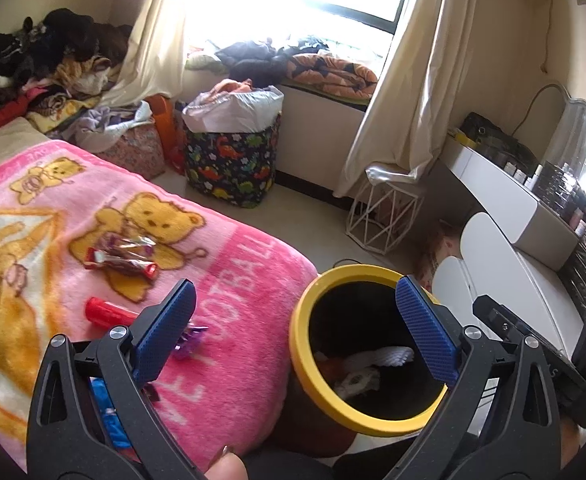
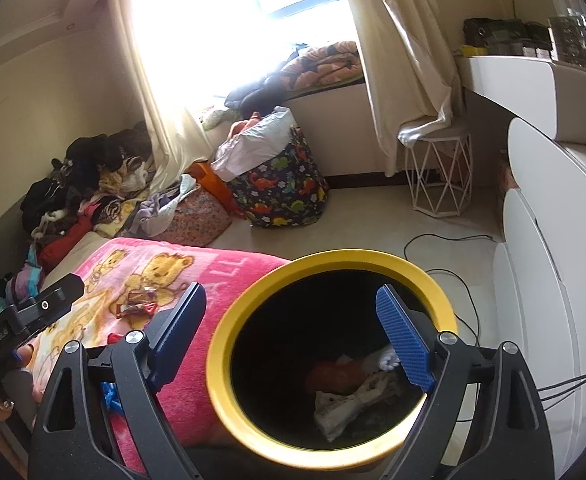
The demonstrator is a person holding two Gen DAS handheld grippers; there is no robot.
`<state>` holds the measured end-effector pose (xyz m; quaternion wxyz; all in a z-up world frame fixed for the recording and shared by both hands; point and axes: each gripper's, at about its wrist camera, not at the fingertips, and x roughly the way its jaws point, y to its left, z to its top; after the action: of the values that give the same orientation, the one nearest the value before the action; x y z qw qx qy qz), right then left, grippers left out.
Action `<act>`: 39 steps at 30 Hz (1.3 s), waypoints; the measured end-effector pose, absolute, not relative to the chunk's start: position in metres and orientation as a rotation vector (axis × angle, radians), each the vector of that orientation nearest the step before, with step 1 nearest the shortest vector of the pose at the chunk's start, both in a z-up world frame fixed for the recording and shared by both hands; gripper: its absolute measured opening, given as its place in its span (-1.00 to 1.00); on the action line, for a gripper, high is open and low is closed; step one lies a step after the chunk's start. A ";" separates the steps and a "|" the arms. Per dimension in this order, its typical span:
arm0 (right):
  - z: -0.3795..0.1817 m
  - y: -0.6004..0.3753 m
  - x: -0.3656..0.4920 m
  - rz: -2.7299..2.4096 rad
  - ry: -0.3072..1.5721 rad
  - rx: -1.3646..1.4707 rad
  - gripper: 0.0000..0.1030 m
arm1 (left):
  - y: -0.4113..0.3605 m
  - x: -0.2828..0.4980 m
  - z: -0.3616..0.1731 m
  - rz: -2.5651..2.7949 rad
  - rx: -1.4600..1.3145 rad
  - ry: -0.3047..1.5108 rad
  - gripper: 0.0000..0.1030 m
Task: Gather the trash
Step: 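Open the left tool over the yellow bin while the right tool releases the mesh bundle into it, then move both open tools back over the remaining trash on the blanket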
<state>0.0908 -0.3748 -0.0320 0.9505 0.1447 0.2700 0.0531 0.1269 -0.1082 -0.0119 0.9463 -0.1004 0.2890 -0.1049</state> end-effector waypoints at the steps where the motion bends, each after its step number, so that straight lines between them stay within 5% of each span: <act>1: -0.031 -0.372 0.091 0.114 0.548 0.290 0.63 | -0.106 0.127 -0.011 -0.211 -0.205 0.585 0.78; 39: -0.037 -0.225 0.120 0.398 0.657 0.098 0.63 | 0.040 0.108 -0.017 0.050 -0.315 0.553 0.78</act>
<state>0.1202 -0.2251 -0.0367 0.9260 0.0478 0.3202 0.1942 0.1076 0.0400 -0.0174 0.9495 -0.1550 0.2718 0.0247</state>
